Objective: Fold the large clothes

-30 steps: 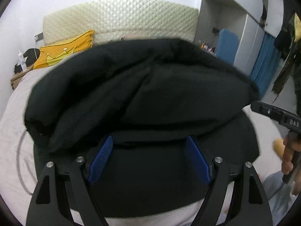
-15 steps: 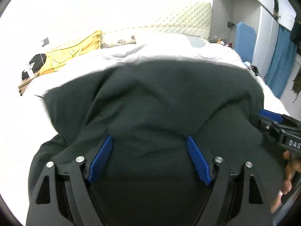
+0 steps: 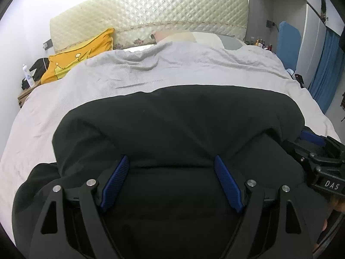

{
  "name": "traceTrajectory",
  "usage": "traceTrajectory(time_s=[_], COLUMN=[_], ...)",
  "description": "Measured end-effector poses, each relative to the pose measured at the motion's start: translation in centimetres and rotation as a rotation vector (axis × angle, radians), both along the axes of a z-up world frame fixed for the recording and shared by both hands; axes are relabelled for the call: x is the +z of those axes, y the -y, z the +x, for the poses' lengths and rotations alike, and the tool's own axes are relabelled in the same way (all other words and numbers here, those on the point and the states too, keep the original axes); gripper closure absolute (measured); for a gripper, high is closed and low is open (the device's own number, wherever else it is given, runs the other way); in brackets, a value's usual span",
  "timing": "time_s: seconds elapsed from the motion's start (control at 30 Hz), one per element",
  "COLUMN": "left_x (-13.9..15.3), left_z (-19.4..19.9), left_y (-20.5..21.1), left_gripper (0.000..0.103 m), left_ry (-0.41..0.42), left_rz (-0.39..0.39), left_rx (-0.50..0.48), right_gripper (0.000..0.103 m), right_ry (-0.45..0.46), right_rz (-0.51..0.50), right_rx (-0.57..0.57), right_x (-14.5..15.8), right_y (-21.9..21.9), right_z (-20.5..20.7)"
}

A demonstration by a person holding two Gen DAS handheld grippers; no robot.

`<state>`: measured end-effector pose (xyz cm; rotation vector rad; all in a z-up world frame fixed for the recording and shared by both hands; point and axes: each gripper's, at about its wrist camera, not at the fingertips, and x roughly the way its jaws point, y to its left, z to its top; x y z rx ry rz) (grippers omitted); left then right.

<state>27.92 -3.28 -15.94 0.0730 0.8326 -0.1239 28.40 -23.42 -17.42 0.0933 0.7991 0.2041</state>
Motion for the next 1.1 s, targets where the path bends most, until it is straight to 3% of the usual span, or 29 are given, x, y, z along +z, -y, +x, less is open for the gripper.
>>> traceTrajectory(time_s=[0.13, 0.33, 0.57, 0.77, 0.97, 1.1], left_x=[-1.0, -1.0, 0.6, 1.5, -0.3, -1.5], left_z=[1.0, 0.2, -1.3, -2.0, -1.5, -1.8], left_y=[-0.5, -0.1, -2.4, -6.1, -7.3, -6.6], left_gripper=[0.020, 0.020, 0.019, 0.019, 0.017, 0.015], left_ry=[-0.012, 0.036, 0.012, 0.034, 0.017, 0.018], left_rz=[-0.013, -0.021, -0.053, -0.051, -0.014, 0.050], left_rx=[0.000, 0.011, 0.019, 0.092, 0.117, 0.100], right_gripper=[0.016, 0.013, 0.012, 0.002, 0.000, 0.000], right_ry=[-0.001, 0.023, 0.074, 0.120, 0.104, 0.095], right_rz=[-0.003, -0.008, 0.018, -0.014, -0.046, -0.056], right_rx=[0.001, -0.005, 0.010, -0.037, -0.047, -0.022], right_x=[-0.8, -1.5, 0.2, 1.8, 0.8, -0.6], right_y=[-0.1, -0.1, 0.5, 2.6, 4.5, 3.9], right_z=[1.2, 1.3, -0.5, -1.8, -1.8, -1.6])
